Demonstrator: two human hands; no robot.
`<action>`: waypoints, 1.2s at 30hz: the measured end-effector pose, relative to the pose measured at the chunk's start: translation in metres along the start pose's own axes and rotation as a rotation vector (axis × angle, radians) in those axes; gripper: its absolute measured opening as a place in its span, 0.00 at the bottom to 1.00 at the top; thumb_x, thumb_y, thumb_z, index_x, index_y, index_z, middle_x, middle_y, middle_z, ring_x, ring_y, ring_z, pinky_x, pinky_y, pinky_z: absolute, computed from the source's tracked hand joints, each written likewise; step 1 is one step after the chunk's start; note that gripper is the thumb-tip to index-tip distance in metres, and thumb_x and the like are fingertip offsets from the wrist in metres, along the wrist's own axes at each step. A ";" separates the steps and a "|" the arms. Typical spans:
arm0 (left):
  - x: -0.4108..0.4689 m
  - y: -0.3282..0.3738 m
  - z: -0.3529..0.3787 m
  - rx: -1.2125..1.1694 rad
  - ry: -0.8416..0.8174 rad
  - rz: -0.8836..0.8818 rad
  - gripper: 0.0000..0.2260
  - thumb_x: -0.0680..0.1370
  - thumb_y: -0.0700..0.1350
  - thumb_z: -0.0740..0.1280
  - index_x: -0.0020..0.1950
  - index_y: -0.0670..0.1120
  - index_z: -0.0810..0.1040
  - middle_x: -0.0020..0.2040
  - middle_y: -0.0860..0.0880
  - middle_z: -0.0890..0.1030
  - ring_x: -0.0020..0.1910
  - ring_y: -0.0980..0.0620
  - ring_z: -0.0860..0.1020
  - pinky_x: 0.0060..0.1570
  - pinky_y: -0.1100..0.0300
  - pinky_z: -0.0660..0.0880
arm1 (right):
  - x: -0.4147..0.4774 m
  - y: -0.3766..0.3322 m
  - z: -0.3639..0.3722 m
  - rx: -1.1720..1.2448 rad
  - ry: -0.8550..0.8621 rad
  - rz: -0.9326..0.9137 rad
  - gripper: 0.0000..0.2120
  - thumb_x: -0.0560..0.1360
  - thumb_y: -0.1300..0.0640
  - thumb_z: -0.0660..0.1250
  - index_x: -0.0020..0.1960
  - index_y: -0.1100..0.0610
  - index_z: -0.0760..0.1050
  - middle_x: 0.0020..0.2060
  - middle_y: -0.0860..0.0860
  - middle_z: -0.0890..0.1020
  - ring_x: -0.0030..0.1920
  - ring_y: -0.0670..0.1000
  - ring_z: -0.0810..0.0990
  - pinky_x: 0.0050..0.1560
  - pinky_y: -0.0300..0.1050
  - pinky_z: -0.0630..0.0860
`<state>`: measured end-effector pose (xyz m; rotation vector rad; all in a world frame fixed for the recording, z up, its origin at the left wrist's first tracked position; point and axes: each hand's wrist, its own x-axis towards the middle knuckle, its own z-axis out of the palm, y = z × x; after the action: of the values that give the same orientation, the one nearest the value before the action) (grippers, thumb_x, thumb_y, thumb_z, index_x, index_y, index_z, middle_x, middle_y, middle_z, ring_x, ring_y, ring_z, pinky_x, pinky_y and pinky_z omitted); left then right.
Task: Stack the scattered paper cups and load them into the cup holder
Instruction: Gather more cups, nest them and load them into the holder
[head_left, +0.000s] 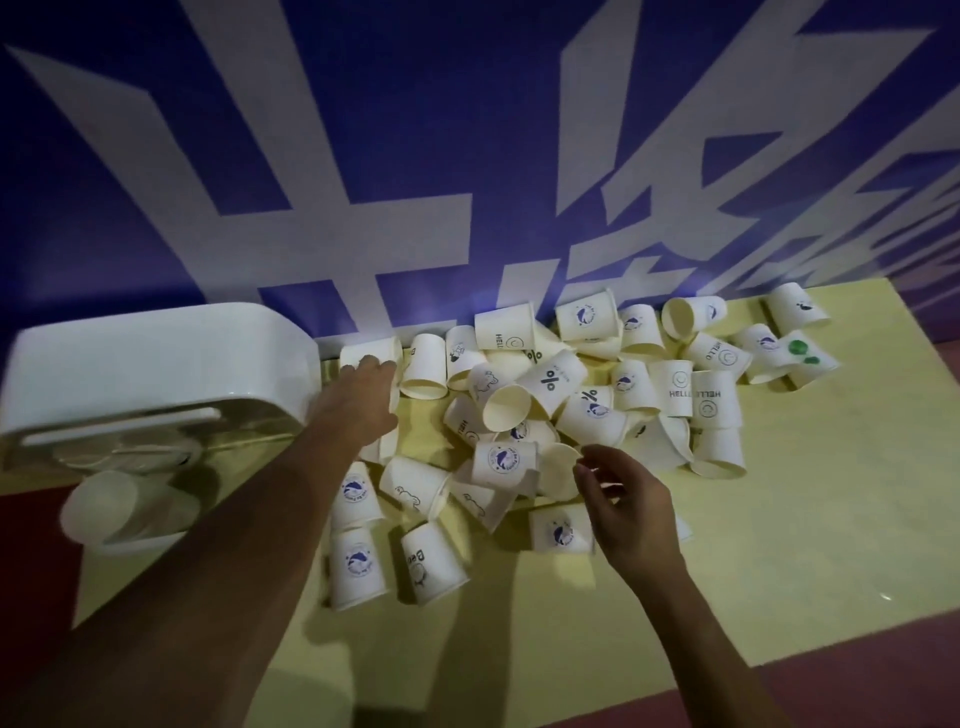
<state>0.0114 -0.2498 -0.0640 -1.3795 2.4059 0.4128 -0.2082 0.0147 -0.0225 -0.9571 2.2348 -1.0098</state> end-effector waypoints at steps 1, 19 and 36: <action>0.001 0.002 0.000 0.004 -0.005 -0.021 0.31 0.76 0.51 0.74 0.75 0.48 0.66 0.69 0.46 0.70 0.66 0.43 0.73 0.56 0.50 0.76 | 0.006 0.001 -0.001 0.001 0.001 -0.005 0.08 0.78 0.58 0.72 0.56 0.52 0.83 0.44 0.41 0.85 0.44 0.40 0.82 0.41 0.32 0.76; -0.002 0.027 0.014 -0.072 0.255 -0.360 0.23 0.73 0.47 0.72 0.65 0.47 0.68 0.62 0.45 0.74 0.60 0.43 0.75 0.46 0.49 0.79 | 0.088 -0.024 0.047 -0.379 -0.206 -0.344 0.33 0.72 0.44 0.77 0.71 0.57 0.73 0.66 0.54 0.77 0.64 0.57 0.74 0.62 0.56 0.74; -0.084 0.022 -0.030 -0.653 0.461 -0.150 0.30 0.73 0.48 0.77 0.72 0.47 0.71 0.68 0.50 0.74 0.63 0.49 0.73 0.55 0.60 0.69 | 0.106 -0.014 0.079 -0.676 -0.261 -0.604 0.38 0.64 0.53 0.79 0.71 0.54 0.70 0.67 0.51 0.76 0.68 0.58 0.72 0.67 0.63 0.67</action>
<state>0.0279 -0.1863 0.0009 -2.1103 2.6084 1.0001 -0.2161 -0.1068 -0.0750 -2.0077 2.1185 -0.2718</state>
